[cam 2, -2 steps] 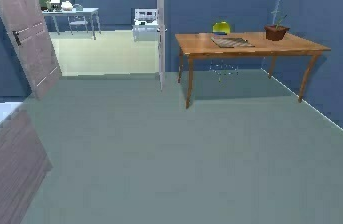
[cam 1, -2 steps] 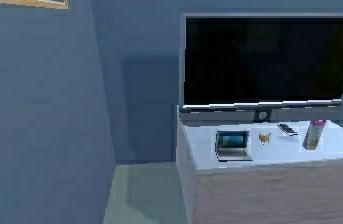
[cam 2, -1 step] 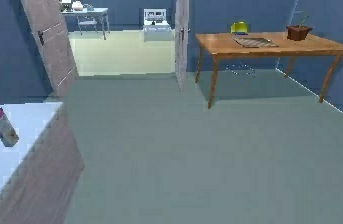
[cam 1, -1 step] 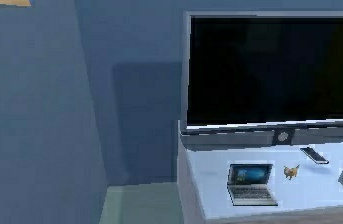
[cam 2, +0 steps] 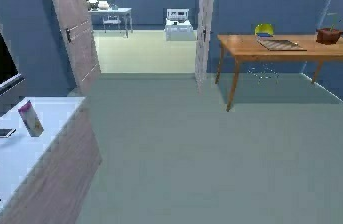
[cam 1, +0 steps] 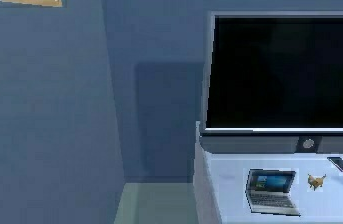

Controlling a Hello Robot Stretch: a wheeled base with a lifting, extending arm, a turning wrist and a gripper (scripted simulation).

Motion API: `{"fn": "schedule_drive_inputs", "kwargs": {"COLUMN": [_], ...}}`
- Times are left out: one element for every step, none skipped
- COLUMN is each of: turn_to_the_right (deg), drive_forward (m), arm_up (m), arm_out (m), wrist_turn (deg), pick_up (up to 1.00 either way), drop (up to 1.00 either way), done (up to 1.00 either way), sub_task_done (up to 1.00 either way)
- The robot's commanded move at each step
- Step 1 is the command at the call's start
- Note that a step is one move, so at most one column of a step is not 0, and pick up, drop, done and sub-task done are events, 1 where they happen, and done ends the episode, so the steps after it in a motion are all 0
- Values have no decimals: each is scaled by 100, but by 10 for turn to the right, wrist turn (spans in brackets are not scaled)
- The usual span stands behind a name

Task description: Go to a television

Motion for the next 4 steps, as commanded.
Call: {"fn": "schedule_drive_inputs", "kwargs": {"turn_to_the_right": [-30,0,420,0], "drive_forward": [0,15,0,0], "arm_up": [0,0,0,0], "arm_out": [0,0,0,0], "wrist_turn": [0,0,0,0], "pick_up": [0,0,0,0], "drop": [0,0,0,0], "done": [0,0,0,100], "sub_task_done": [0,0,0,0]}}
